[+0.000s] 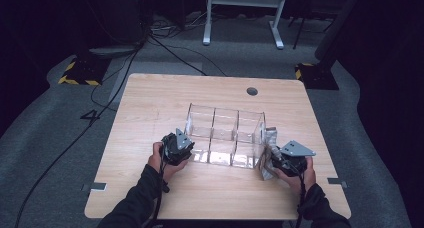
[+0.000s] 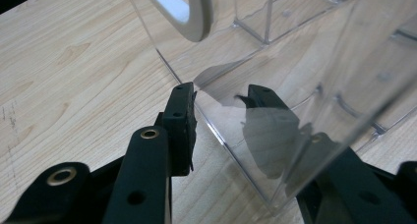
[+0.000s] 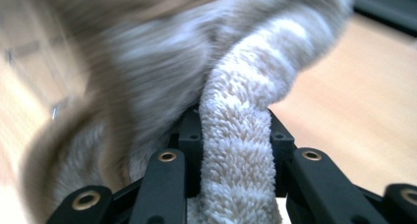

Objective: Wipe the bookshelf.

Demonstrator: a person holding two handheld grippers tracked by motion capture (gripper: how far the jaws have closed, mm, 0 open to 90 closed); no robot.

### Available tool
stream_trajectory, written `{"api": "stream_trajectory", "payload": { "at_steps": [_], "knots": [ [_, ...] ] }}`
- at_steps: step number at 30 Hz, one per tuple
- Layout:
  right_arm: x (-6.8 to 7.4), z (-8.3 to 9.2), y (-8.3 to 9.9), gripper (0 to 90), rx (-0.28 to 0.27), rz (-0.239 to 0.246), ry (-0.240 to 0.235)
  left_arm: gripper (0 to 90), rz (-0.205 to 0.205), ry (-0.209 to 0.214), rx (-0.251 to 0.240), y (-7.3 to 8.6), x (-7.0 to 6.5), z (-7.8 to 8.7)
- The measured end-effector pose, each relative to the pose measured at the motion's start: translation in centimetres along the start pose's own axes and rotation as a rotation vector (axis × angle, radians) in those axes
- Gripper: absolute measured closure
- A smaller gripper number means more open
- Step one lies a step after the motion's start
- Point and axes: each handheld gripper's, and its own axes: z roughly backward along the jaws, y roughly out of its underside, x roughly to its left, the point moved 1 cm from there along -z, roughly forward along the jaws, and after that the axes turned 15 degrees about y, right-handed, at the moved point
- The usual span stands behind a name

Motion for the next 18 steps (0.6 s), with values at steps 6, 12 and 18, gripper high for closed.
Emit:
{"api": "stream_trajectory", "payload": {
  "at_steps": [6,12,18],
  "knots": [
    [-1.7,2.1,-1.7,69.7,-0.141,-0.075,0.018,66.9,-0.008,0.004,0.017,0.1,0.0,0.1],
    [-1.9,2.8,-3.3,69.3,-0.212,-0.065,0.035,70.9,-0.028,0.019,0.015,0.3,0.0,0.1],
    [-1.8,-0.1,-2.0,68.3,-0.099,-0.075,-0.002,70.3,-0.049,0.016,0.025,0.4,-0.1,0.1]
  ]
}}
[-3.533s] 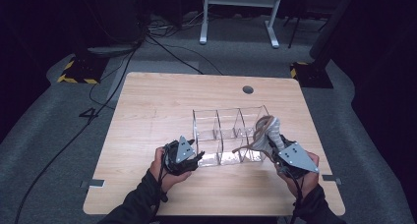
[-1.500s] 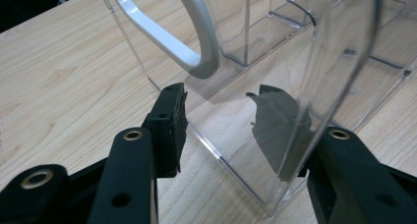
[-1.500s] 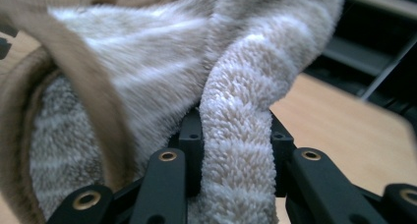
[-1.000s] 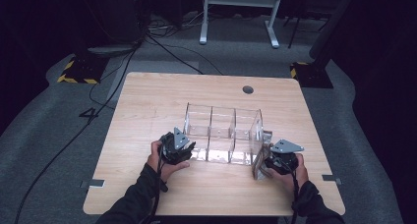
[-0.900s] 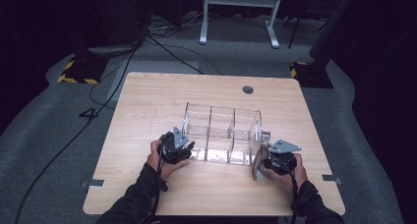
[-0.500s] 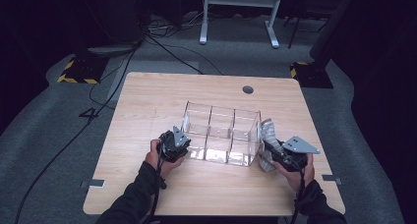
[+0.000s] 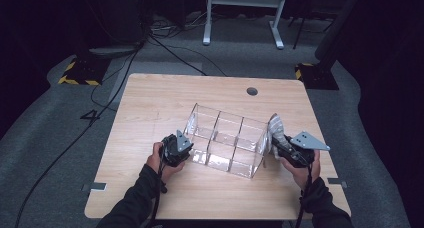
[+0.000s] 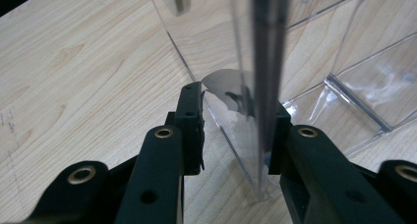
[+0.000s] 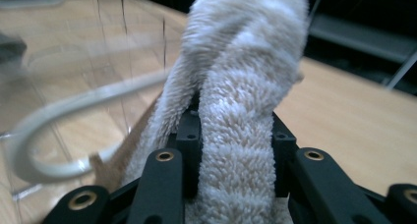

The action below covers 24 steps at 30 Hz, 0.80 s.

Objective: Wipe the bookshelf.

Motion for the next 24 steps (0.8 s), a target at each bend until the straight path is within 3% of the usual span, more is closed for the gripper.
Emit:
{"api": "stream_trajectory", "payload": {
  "at_steps": [7,9,12,14,16,19,21,24],
  "knots": [
    [1.1,-2.2,2.3,66.9,0.177,0.063,-0.073,69.9,0.002,0.007,-0.001,0.1,0.1,0.0],
    [1.4,-2.3,2.9,66.9,0.199,0.073,-0.092,69.9,0.002,0.005,0.001,0.1,0.1,0.0],
    [2.0,-2.1,3.3,66.4,0.235,0.133,-0.114,68.1,0.01,0.018,-0.007,0.1,0.2,0.2],
    [2.0,-1.8,3.0,67.3,0.231,0.158,-0.11,61.2,0.012,0.025,-0.022,0.0,0.0,0.6],
    [1.8,-1.4,2.8,68.2,0.21,0.156,-0.111,51.9,0.007,0.015,-0.047,-0.3,-0.4,1.6],
    [1.3,-0.6,2.3,68.7,0.172,0.139,-0.115,45.8,-0.009,0.033,-0.083,-0.2,-1.3,3.4],
    [1.1,-0.2,2.0,68.7,0.151,0.128,-0.115,41.0,-0.005,0.053,-0.084,-0.1,-1.6,3.8],
    [0.6,1.1,1.2,68.2,0.078,0.11,-0.11,37.2,0.011,0.102,-0.041,0.5,-2.2,4.5]
  ]
}}
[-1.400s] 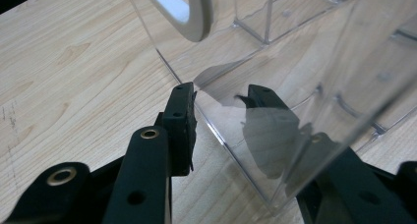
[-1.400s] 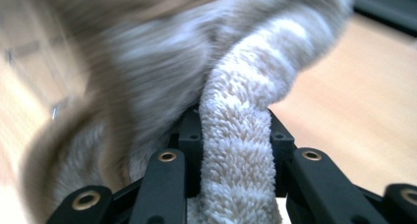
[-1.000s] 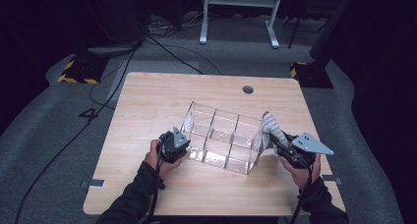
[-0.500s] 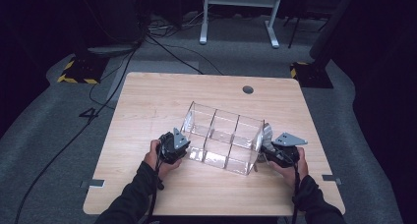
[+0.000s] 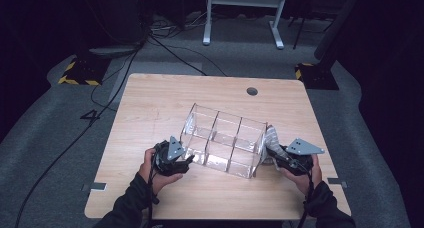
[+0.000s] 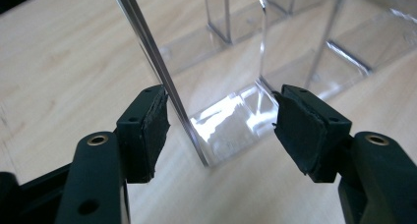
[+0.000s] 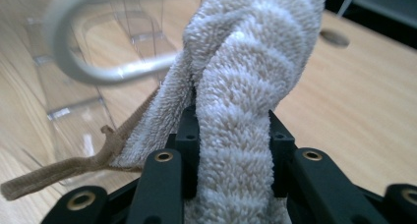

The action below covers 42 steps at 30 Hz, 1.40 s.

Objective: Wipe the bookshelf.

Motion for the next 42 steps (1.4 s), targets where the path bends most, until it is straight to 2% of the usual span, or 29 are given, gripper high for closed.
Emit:
{"api": "stream_trajectory", "payload": {
  "at_steps": [4,6,10,11,12,13,14,16,18,21,23,24,27,30,32,36,38,41,42],
  "knots": [
    [-0.2,1.4,-0.8,67.9,-0.081,-0.032,-0.007,30.5,0.023,0.026,-0.004,1.1,-1.3,0.8],
    [0.0,1.6,-0.9,67.8,-0.09,-0.028,-0.023,29.7,0.02,0.043,-0.015,1.4,-2.0,1.2],
    [1.0,1.0,-0.6,66.2,-0.059,0.031,-0.077,29.2,0.012,0.105,-0.014,1.6,-2.9,0.6],
    [1.3,0.8,-0.4,66.2,-0.049,0.038,-0.089,29.2,0.012,0.105,-0.014,1.6,-2.9,0.6],
    [1.3,0.8,-0.4,66.2,-0.049,0.038,-0.089,29.2,-0.005,0.115,-0.008,1.5,-3.1,0.1],
    [1.9,0.4,-0.2,66.2,-0.04,0.06,-0.108,29.4,-0.009,0.137,0.002,1.3,-3.2,-0.8],
    [2.0,0.3,-0.2,66.2,-0.034,0.059,-0.117,29.5,-0.007,0.15,0.007,1.3,-3.2,-1.3],
    [2.5,0.0,0.0,66.2,-0.022,0.065,-0.142,30.6,-0.021,0.143,0.019,1.1,-3.2,-2.1],
    [3.1,-0.2,0.1,66.0,-0.009,0.089,-0.154,34.5,-0.019,0.117,0.014,0.8,-2.9,-2.5],
    [3.7,-0.4,0.2,65.7,-0.004,0.108,-0.166,38.1,0.036,0.118,0.021,0.6,-1.7,-3.2],
    [3.9,-0.5,0.2,65.6,-0.002,0.11,-0.169,40.5,0.044,0.122,0.021,0.6,-1.2,-3.4],
    [4.0,-0.5,0.3,65.4,0.002,0.115,-0.172,46.4,0.052,0.12,0.021,0.7,-1.1,-3.5],
    [4.4,-0.6,0.4,65.2,0.006,0.121,-0.179,47.2,0.08,0.117,0.028,1.0,-0.4,-3.8],
    [4.8,-0.8,0.5,64.9,0.007,0.133,-0.186,51.7,0.079,0.121,0.041,1.1,0.2,-4.2],
    [5.0,-0.8,0.5,64.2,0.008,0.136,-0.187,51.2,0.09,0.116,0.055,1.1,0.4,-4.7],
    [5.4,-0.9,0.5,63.2,0.012,0.147,-0.179,56.4,0.082,0.12,0.065,1.0,0.5,-5.3],
    [5.6,-0.9,0.4,63.3,0.01,0.148,-0.17,58.0,0.096,0.125,0.053,0.9,0.9,-5.7],
    [6.0,-1.0,0.5,62.8,0.004,0.143,-0.145,58.4,0.141,0.132,0.014,0.9,1.2,-5.9],
    [6.2,-1.0,0.4,62.8,0.002,0.144,-0.139,59.9,0.137,0.126,0.017,0.9,1.3,-5.9]
  ]
}}
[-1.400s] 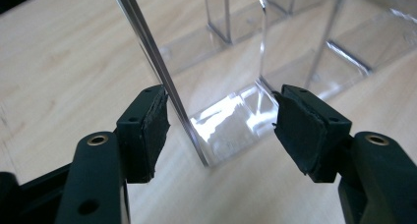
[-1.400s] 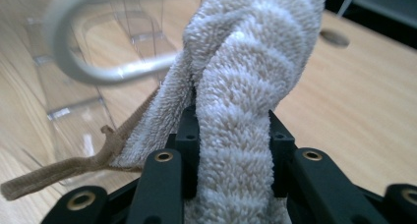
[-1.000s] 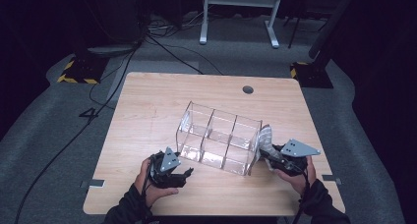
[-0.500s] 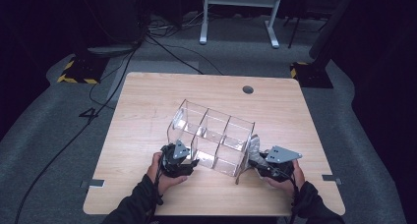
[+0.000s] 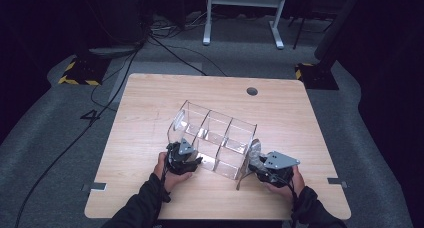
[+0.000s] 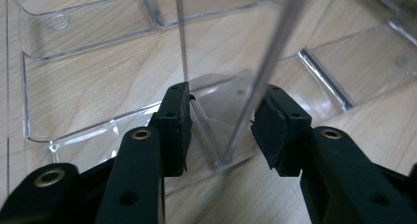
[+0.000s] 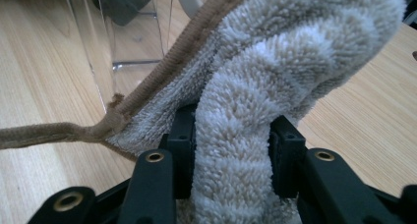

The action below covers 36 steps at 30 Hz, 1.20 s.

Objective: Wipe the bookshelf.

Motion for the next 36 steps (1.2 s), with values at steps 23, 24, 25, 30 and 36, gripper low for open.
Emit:
{"api": "stream_trajectory", "payload": {
  "at_steps": [23,24,25,30,36],
  "knots": [
    [1.9,-0.5,-0.1,67.0,0.021,0.006,-0.044,74.0,-0.03,-0.047,-0.011,0.1,0.5,0.0],
    [2.0,-0.7,0.1,66.9,0.029,0.01,-0.049,74.0,-0.037,-0.048,-0.006,0.1,0.6,0.0],
    [2.2,-0.9,0.4,66.8,0.04,0.018,-0.055,74.0,-0.033,-0.046,-0.006,0.1,0.7,0.1],
    [2.2,-1.1,0.2,68.4,0.071,0.071,-0.024,74.3,-0.045,-0.037,0.008,0.1,1.1,0.4],
    [-0.7,-0.6,-0.3,70.5,0.018,-0.018,0.083,75.1,-0.085,0.005,0.01,0.2,1.5,0.5]
  ]
}}
